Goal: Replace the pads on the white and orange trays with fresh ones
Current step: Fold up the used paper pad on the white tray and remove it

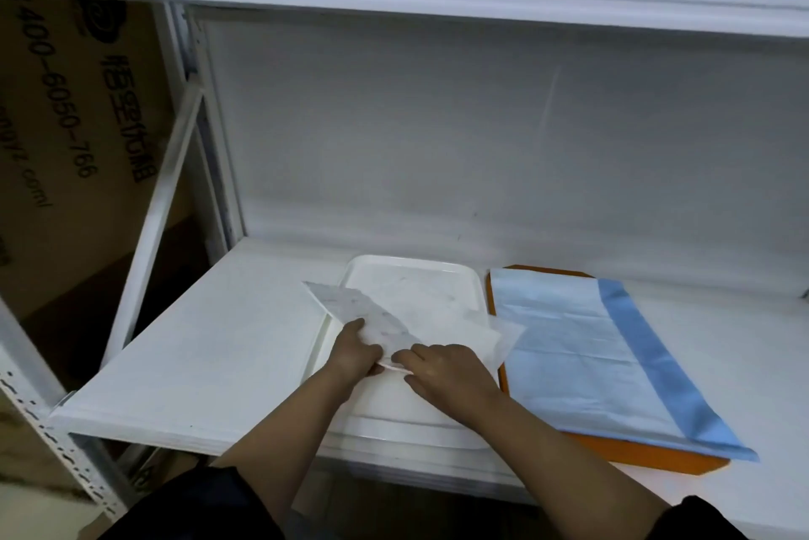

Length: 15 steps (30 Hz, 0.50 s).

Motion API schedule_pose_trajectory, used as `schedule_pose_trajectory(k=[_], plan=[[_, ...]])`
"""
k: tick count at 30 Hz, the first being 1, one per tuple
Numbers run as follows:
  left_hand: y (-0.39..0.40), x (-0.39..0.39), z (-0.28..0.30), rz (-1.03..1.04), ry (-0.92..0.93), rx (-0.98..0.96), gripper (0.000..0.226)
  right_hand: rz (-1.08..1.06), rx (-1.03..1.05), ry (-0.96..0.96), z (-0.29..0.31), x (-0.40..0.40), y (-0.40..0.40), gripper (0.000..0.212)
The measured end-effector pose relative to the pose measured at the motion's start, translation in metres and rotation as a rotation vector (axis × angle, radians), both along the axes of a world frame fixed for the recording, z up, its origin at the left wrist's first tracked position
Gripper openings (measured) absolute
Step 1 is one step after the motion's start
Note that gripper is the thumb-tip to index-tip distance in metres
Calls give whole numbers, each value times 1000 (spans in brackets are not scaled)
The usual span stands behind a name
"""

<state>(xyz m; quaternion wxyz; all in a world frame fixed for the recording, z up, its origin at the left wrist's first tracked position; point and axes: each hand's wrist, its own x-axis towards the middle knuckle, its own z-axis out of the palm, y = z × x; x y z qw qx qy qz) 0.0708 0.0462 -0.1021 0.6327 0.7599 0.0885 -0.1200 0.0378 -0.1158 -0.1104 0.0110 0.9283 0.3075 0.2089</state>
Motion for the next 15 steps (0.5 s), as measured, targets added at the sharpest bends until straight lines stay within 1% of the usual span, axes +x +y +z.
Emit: schedule_pose_trajectory(k=[2,4,6,8,11,13,15], plan=[[4,1,2,30,8,-24,60,-9,62,38,-3,-5,-10,41],[12,4,3,48,23,-9,61,-47,109,77,-6,-8,-23,45],[19,7,2,31,36,25,61,-67,111,104,-8,-9,-34,48],[25,8,2,-26,56,81,61,-96,50,122,-4,-11,-39,45],[26,7,0,-146,15,245,64,-125,-90,125,-2,-9,-40,45],[27,8,-2,-185,-28,370,69,-116,-211,95,-1,-12,-35,46],[29,8,-3,-213,-19,434,79,-92,-303,51,1,-16,-25,43]])
